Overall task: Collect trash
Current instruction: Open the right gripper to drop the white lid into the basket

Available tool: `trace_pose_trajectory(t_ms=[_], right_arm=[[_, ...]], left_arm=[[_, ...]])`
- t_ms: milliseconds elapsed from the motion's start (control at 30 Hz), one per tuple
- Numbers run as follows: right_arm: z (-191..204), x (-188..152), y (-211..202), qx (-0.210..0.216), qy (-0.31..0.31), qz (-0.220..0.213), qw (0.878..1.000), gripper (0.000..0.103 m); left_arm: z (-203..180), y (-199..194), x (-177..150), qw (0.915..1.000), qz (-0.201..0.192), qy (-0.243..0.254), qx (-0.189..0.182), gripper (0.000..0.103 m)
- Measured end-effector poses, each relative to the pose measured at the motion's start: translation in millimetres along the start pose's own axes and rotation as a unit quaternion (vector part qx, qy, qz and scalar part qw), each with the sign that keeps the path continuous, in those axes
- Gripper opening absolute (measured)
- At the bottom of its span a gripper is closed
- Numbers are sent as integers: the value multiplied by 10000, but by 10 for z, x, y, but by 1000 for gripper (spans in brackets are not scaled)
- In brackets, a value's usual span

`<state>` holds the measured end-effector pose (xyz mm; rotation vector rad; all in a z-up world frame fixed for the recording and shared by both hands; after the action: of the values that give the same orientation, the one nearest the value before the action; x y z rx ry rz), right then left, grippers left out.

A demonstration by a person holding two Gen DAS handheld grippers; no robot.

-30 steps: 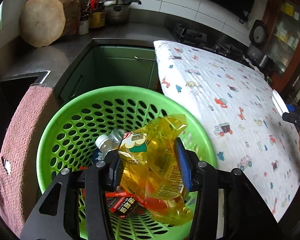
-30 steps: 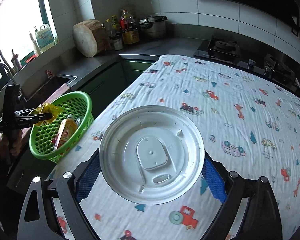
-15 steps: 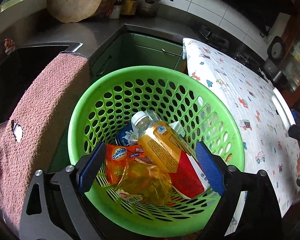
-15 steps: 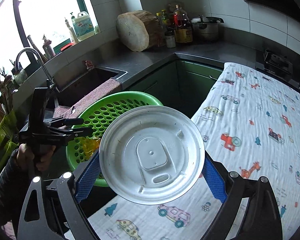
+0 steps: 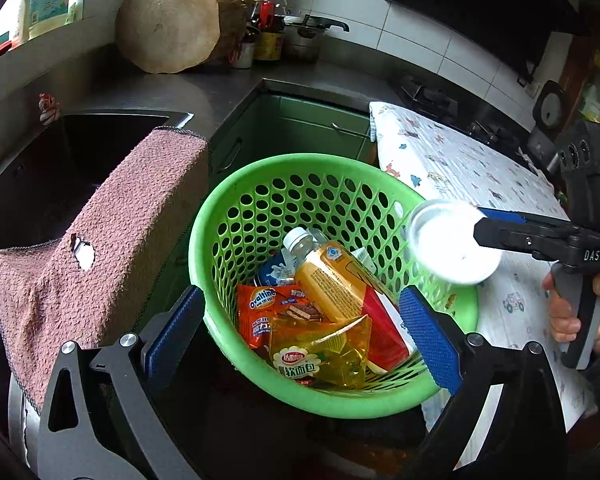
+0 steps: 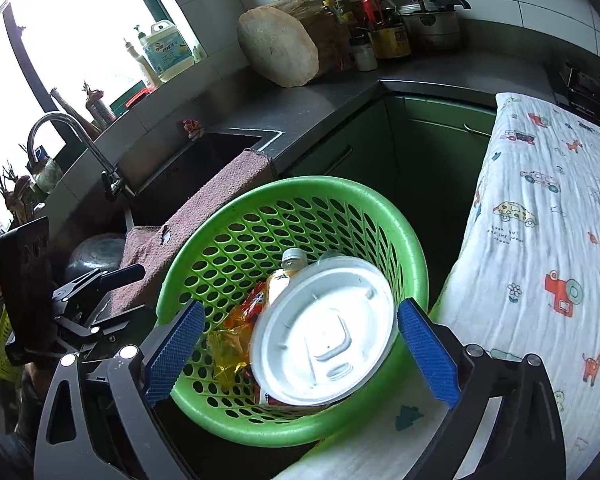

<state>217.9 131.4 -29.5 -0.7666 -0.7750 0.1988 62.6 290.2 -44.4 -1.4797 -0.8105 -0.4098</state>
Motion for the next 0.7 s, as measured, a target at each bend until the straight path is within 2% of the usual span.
trace_pose_trajectory(t_ms=[233,467,700], right_arm=[[24,-92,-122,-133,-137,-49,9998,94],[-14,-322,-444,-833,-468,-292,9950,94],[-196,-581,-788,-1427,-306,-459,9882,94]], left_arm=[[-124,-110,18,9995,-125,192,216,98],[-342,-187,24,9982,-255,437,333,98],[-640,-178,46,9982,-257,514,164,98]])
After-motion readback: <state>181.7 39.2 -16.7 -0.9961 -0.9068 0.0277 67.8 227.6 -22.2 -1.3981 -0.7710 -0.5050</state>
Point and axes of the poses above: each gripper's, at about its wrist camera, not at the fingertips, and y roughly the way its jaws point, z to its left, x to its top, the point moved 1 cm from there along y, roughly the way its jaws point, and after that the axes turned 7 degrees about y, right-handed, at the moved point
